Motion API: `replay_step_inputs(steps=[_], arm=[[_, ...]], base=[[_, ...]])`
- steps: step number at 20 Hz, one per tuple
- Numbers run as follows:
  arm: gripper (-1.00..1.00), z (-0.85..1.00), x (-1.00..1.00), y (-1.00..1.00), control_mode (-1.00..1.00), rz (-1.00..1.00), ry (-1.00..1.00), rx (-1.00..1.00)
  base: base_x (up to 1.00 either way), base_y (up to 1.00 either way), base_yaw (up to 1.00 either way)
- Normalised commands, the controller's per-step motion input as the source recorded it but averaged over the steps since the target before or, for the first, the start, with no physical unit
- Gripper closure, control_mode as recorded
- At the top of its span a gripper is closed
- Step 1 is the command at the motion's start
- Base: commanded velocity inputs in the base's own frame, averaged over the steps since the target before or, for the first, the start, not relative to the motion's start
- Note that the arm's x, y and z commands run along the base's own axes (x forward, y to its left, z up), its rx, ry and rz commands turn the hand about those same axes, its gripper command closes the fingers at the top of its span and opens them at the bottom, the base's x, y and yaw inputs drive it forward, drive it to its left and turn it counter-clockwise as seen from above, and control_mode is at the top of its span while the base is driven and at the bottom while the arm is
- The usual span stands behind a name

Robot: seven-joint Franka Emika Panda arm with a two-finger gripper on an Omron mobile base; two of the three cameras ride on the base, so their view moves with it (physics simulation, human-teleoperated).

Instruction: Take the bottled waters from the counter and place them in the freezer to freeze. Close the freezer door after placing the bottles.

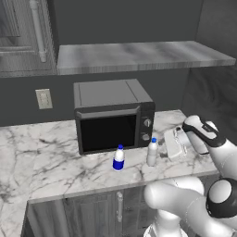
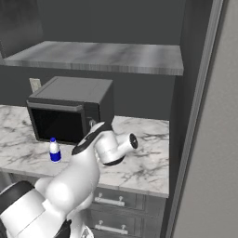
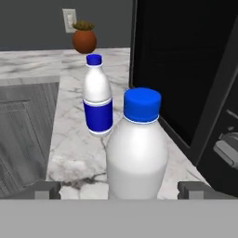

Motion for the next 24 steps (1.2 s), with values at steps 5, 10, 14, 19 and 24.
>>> replay_step_inputs(steps=[5,10,14,19,24], arm=[[-1.00,-0.10,0.11,0.05,-1.00,0.00,0.00,0.00],[-1.00,-0.15,-0.12,0.18,-1.00,0.00,0.01,0.00],[-1.00,-0.05,-0.11,0.22,-1.00,0.00,0.00,0.00],[-1.00,0.00,0.00,0.17,-1.00,0.00,0.00,0.00],[-1.00,0.00,0.00,0.20,-1.00,0.00,0.00,0.00]], base=[[0.00,0.00,0.00],[0.00,0.00,0.00],[0.00,0.00,0.00],[0.00,0.00,0.00],[0.00,0.00,0.00]])
